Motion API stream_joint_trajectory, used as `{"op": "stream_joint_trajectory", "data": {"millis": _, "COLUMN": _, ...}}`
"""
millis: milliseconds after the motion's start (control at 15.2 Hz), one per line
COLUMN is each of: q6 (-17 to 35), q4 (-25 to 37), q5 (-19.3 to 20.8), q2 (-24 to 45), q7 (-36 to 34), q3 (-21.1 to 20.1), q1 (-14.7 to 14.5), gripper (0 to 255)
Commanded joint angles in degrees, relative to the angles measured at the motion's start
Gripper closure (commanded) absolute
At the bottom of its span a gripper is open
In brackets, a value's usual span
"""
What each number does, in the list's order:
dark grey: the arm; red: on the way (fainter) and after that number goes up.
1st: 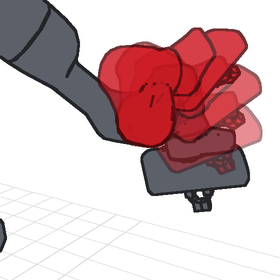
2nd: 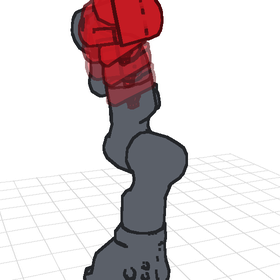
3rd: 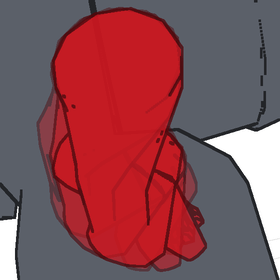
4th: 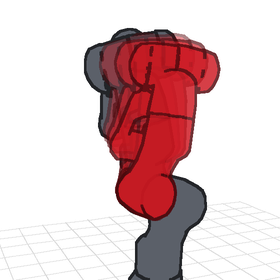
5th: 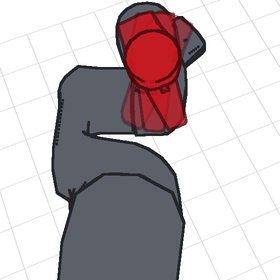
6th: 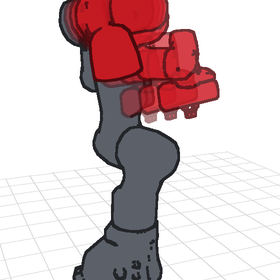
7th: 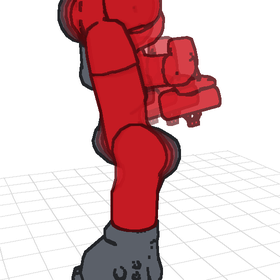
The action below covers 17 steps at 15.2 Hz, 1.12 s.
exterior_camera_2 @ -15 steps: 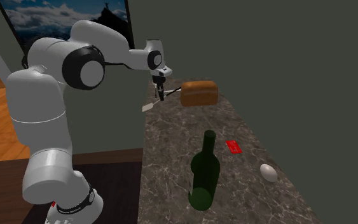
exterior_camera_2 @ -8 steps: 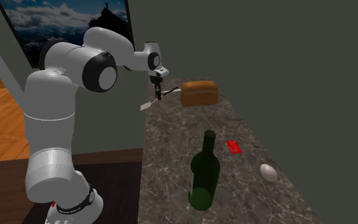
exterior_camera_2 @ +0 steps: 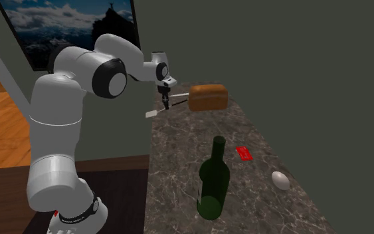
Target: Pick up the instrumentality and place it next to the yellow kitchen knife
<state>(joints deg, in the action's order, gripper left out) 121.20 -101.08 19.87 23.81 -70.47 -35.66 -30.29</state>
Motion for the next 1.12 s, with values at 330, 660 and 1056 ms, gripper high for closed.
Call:
{"op": "stream_joint_trajectory", "data": {"millis": 330, "q6": 2.1, "q4": -1.3, "q5": 0.9, "q2": 1.0, "q7": -0.7, "q3": 0.5, "q1": -0.2, "gripper": 255}}
{"op": "stream_joint_trajectory", "data": {"millis": 660, "q6": 2.1, "q4": -1.2, "q5": 0.9, "q2": 1.0, "q7": -0.7, "q3": 0.5, "q1": -0.2, "gripper": 0}}
{"op": "stream_joint_trajectory", "data": {"millis": 1056, "q6": 0.7, "q4": -0.6, "q5": 0.1, "q2": 0.0, "q7": -0.2, "q3": 0.0, "q1": 0.0, "gripper": 0}}
